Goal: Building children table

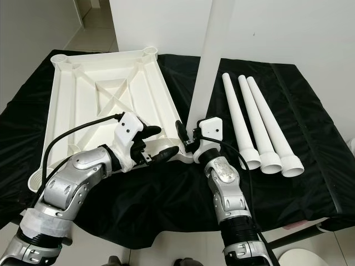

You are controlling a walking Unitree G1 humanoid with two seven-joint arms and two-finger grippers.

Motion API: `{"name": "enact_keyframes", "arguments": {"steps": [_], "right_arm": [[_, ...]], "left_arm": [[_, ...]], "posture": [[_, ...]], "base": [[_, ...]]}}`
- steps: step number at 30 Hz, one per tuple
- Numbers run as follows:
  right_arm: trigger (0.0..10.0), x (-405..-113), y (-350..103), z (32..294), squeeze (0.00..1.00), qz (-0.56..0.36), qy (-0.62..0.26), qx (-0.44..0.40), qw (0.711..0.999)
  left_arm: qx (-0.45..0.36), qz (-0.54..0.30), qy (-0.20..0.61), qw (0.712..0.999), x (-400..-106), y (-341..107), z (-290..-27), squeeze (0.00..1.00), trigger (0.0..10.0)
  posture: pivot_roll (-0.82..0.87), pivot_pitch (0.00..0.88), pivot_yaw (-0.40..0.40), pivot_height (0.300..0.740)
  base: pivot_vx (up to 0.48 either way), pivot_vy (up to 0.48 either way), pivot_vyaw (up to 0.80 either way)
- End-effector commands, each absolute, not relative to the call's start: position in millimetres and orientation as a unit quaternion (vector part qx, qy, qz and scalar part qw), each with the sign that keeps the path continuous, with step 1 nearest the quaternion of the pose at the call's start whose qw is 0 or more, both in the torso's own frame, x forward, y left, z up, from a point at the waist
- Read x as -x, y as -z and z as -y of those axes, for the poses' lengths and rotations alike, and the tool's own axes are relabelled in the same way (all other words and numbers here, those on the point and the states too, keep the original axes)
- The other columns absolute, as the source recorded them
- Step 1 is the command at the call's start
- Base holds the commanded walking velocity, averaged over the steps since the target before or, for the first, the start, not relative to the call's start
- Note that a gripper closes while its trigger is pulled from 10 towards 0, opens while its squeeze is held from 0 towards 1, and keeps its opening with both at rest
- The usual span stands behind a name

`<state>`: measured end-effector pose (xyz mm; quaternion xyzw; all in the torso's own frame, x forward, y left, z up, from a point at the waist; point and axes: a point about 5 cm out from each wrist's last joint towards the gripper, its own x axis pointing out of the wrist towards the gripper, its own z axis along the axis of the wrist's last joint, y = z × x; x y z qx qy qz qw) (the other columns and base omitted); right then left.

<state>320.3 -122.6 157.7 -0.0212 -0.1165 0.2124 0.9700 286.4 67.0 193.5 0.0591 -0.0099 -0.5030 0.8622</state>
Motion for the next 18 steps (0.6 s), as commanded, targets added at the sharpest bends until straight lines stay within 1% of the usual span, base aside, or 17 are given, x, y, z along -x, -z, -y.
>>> {"name": "enact_keyframes", "arguments": {"steps": [1,6,10,12,17,18], "right_arm": [[10.0,-313.6,-127.4,122.4,0.0,0.054,-0.23,0.048,0.971],[10.0,-306.8,-125.5,127.0,0.0,0.071,-0.25,0.084,0.962],[10.0,-304.9,-124.0,129.5,0.0,0.073,-0.255,0.092,0.96],[10.0,-302.6,-120.1,135.9,0.0,0.072,-0.262,0.106,0.957],[10.0,-302.2,-118.2,138.7,0.0,0.071,-0.265,0.103,0.956],[10.0,-303.6,-117.1,139.4,0.0,0.068,-0.263,0.089,0.958]], "left_arm": [[-0.057,0.015,0.503,0.862,-284.5,-197.6,-69.7,0.0,10.0],[-0.058,0.017,0.502,0.863,-282.4,-198.6,-72.4,0.0,10.0],[-0.057,0.016,0.502,0.863,-282.3,-198.3,-73.1,0.0,10.0],[-0.057,0.015,0.499,0.865,-283.6,-199.4,-74.5,0.0,10.0],[-0.058,0.017,0.496,0.866,-285.0,-200.8,-75.5,0.0,10.0],[-0.057,0.018,0.494,0.867,-286.3,-202.0,-76.3,0.0,10.0]], "posture": [[0.01,0.116,-0.008,0.74],[0.01,0.118,-0.004,0.74],[0.01,0.117,-0.003,0.74],[0.01,0.114,-0.001,0.74],[0.01,0.112,-0.001,0.74],[0.01,0.108,0.0,0.74]], "base": [[0.0,0.0,0.0],[0.0,0.0,0.0],[0.0,0.0,0.0],[0.0,0.0,0.0],[0.0,0.0,0.0],[0.0,0.0,0.0]]}}
